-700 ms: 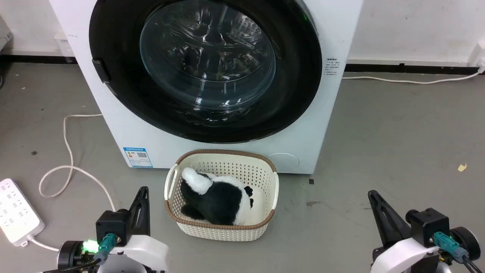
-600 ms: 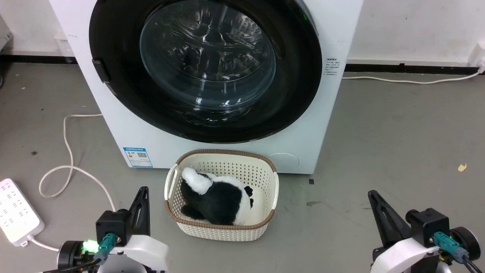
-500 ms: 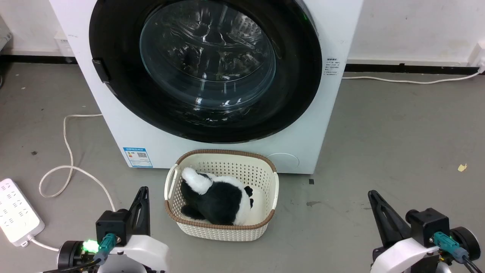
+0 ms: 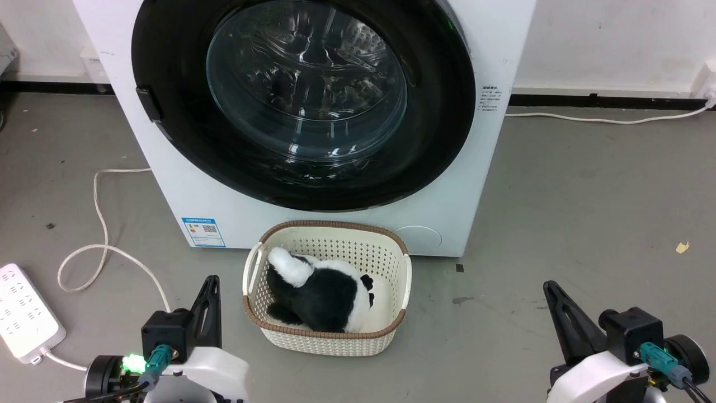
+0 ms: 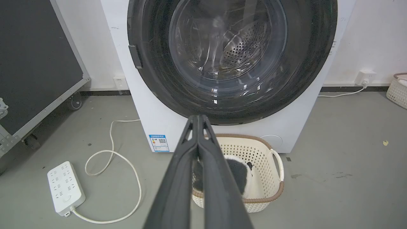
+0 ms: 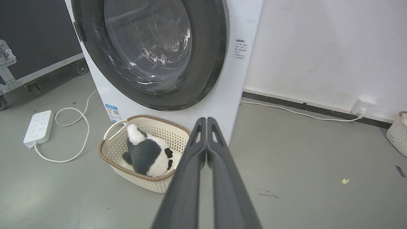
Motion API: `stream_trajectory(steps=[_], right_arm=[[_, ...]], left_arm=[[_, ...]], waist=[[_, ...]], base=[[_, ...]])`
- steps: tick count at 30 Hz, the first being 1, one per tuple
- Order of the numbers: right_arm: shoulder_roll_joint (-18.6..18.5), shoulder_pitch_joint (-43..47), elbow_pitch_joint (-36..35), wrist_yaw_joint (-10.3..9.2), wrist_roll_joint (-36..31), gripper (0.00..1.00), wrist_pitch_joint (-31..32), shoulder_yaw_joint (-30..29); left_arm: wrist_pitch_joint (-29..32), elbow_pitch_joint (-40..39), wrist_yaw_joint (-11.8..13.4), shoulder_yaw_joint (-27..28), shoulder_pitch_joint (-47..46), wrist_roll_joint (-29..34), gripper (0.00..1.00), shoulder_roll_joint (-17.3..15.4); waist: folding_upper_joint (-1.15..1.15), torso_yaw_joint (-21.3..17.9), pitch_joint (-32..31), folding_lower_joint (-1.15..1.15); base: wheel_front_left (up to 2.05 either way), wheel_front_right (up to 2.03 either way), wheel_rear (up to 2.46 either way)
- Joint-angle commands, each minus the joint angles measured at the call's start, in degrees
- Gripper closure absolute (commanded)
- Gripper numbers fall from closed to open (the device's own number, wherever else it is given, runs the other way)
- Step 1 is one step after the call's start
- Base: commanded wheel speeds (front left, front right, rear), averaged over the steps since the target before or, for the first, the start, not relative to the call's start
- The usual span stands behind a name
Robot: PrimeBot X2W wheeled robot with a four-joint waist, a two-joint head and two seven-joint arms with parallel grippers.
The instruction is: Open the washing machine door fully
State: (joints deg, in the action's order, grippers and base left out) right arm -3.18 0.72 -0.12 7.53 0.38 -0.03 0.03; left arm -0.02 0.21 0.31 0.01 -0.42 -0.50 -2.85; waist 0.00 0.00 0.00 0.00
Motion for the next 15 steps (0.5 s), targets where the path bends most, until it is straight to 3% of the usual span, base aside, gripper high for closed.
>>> stream_trajectory(steps=[1,15], right_arm=[[0.30,-0.72,0.12,-0.04,-0.38,1.00,0.03,-0.03],[0.30,-0.72,0.12,-0.04,-0.38,1.00,0.03,-0.03]], left_arm=[[0.02,-0.21,-0.31,-0.01,0.42,0.50,1.00,-0.03],[0.02,-0.21,-0.31,-0.01,0.42,0.50,1.00,-0.03]], waist=[[0.00,0.00,0.00,0.00],[0.00,0.00,0.00,0.00]], base=[[0.00,0.00,0.00],[0.00,0.00,0.00]])
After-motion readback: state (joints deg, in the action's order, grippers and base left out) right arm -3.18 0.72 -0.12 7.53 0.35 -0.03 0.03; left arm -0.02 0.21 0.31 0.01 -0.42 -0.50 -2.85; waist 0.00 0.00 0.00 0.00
